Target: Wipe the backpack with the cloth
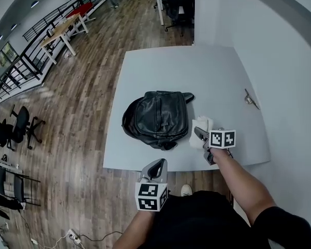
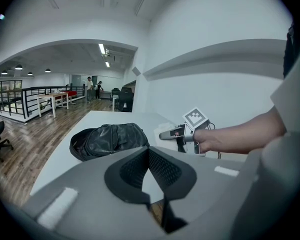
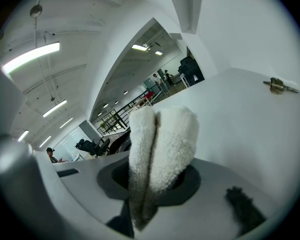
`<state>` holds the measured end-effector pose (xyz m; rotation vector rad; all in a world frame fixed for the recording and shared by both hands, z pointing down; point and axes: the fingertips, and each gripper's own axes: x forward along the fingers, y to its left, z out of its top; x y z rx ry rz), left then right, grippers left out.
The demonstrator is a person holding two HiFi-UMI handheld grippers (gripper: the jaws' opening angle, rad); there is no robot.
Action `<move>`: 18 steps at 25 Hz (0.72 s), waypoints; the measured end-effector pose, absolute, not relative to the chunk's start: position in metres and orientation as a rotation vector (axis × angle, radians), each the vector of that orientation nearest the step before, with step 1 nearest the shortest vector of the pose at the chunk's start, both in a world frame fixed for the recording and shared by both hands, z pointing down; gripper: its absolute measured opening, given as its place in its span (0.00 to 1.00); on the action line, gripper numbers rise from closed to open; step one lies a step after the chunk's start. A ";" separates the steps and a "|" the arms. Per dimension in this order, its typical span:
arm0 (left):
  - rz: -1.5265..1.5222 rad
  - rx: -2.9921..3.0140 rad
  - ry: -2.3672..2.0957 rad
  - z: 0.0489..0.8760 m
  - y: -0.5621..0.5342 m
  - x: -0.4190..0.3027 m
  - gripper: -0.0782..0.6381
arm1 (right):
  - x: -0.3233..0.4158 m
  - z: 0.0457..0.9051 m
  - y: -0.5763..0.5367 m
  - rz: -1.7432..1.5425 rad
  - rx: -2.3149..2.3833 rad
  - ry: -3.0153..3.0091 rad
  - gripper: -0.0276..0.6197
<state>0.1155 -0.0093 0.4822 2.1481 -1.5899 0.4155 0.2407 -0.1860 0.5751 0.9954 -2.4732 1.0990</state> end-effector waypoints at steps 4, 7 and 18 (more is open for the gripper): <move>0.434 2.142 -1.608 0.477 -0.007 0.106 0.12 | 0.251 0.574 -0.188 1.028 1.051 -2.472 0.17; 0.445 2.142 -1.620 0.472 -0.008 0.096 0.12 | 0.253 0.566 -0.189 0.917 1.093 -2.486 0.17; 0.435 2.196 -1.551 0.466 -0.008 0.039 0.12 | 0.197 0.491 -0.120 0.671 1.093 -2.663 0.17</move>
